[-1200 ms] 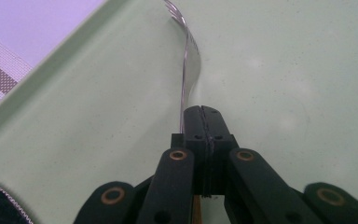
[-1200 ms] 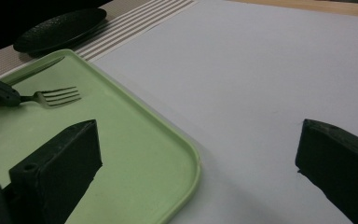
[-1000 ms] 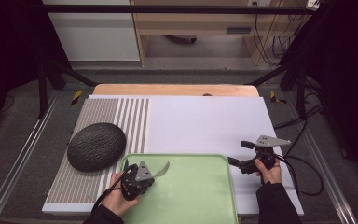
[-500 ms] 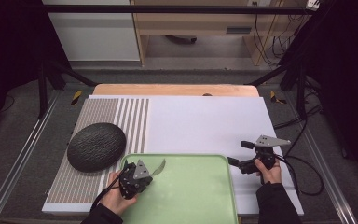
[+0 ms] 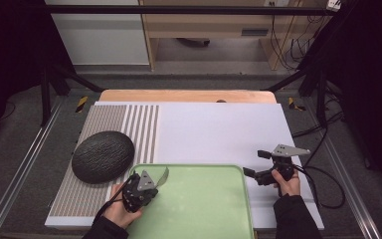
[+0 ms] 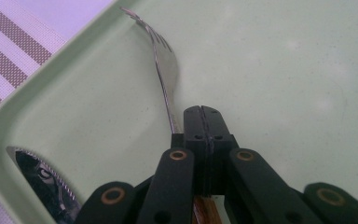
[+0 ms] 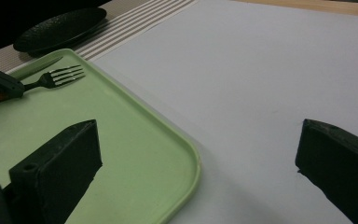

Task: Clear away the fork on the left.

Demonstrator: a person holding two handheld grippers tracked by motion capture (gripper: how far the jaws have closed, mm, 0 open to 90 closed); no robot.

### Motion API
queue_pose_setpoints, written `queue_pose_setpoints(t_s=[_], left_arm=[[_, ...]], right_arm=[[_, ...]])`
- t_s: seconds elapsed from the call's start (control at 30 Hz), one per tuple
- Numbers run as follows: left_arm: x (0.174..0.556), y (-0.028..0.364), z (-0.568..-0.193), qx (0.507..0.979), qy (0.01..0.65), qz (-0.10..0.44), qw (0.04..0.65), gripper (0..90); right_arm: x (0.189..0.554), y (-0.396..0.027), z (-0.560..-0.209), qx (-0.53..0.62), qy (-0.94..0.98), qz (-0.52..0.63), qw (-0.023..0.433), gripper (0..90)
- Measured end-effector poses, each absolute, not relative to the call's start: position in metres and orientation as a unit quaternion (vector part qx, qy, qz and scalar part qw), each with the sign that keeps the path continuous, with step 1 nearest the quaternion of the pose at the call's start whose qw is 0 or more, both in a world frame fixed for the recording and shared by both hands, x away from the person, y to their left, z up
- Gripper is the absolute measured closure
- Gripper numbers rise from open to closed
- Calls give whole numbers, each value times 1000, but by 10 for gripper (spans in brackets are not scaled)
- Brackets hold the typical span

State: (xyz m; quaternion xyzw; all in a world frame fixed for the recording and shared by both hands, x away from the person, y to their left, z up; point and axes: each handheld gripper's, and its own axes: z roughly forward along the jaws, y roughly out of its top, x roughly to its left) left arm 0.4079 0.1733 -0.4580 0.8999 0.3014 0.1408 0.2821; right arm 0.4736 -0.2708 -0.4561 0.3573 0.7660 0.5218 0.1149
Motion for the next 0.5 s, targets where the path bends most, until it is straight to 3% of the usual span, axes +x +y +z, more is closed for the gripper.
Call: queue_pose_setpoints(t_s=[0.5], left_arm=[[401,187,-457,899,310,148,271,900]], right_arm=[[474,-271,-456,357,766,522,114,3]])
